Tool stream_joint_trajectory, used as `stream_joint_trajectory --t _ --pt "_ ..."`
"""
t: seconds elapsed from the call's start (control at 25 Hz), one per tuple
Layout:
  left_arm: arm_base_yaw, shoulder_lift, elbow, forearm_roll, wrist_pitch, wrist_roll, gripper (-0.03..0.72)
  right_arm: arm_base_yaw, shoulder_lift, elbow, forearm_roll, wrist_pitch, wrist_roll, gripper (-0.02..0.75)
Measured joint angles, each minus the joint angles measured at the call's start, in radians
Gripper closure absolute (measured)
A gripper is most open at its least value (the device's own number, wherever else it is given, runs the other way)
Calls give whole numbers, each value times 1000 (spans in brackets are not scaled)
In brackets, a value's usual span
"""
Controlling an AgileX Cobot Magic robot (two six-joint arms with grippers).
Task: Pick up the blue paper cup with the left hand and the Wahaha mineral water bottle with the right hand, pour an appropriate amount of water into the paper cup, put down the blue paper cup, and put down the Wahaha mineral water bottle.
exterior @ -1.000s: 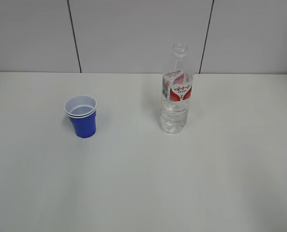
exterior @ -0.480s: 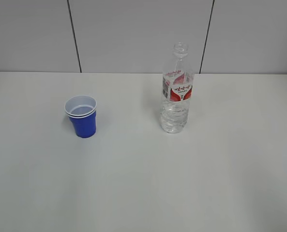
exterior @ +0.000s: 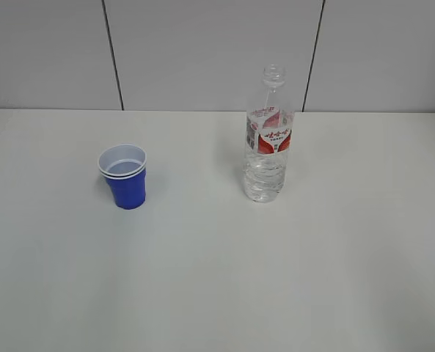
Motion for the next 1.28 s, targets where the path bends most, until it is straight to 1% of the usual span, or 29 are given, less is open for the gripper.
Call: stream_joint_trajectory --t 0.16,0.6,0.96,1.28 --pt "0 0 0 0 0 0 230 0 0 0 0 0 0 150" --pt "0 0 0 0 0 0 230 0 0 0 46 0 -17 150" --pt "0 0 0 0 0 0 230 0 0 0 48 0 -19 150" --pt "0 0 0 0 0 0 251 0 0 0 48 0 -19 150"
